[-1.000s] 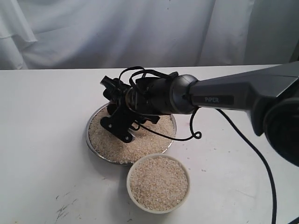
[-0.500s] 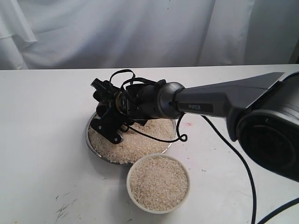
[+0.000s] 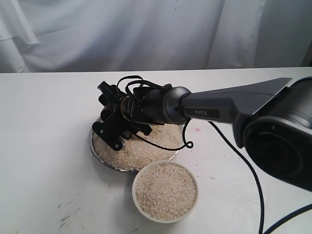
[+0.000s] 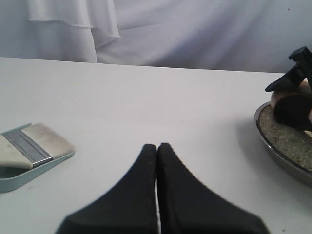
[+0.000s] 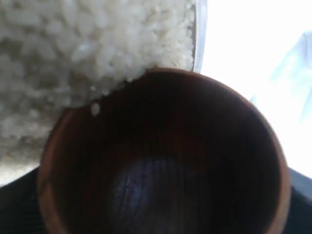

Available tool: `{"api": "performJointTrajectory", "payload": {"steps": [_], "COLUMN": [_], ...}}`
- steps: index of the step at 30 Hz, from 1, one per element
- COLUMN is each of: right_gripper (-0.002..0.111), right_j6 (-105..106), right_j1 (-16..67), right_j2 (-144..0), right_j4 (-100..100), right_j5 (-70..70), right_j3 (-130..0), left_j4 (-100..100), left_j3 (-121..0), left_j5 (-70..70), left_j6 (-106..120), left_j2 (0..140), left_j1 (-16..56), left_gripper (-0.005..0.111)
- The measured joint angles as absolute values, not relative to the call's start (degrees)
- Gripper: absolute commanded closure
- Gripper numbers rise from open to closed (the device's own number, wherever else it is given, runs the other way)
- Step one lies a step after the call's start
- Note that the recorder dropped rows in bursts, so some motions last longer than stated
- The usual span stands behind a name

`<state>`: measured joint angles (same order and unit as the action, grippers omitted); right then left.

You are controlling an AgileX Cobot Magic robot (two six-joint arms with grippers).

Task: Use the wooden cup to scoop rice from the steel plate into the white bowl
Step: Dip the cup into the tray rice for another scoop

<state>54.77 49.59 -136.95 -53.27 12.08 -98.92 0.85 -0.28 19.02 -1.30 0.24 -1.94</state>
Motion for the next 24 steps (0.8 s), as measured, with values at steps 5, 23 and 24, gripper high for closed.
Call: {"api": "performJointTrajectory", "payload": {"steps": [5, 23, 24], "right_gripper": [0.108, 0.108, 0.108], "right_j6": [69.8, 101.4, 101.8], "right_j1": [49.6, 46.6, 46.5], "right_j2": [-137.0, -135.8, -135.8], "right_j4": [-38.9, -0.5, 0.0], "right_j5": [15.0, 25.4, 25.9], "right_j3": [-99.1, -100.3, -100.3], "left_j4": [0.9, 0.9, 0.9], "left_j3": [-0.3, -0.3, -0.3], "left_j5": [19.0, 19.0, 19.0], "left_j6": [-1.3, -1.3, -1.3], "left_j2": [0.2, 0.2, 0.2], "left_j1": [-1.9, -1.9, -1.9], "left_gripper": [0.107, 0.107, 0.107]}}
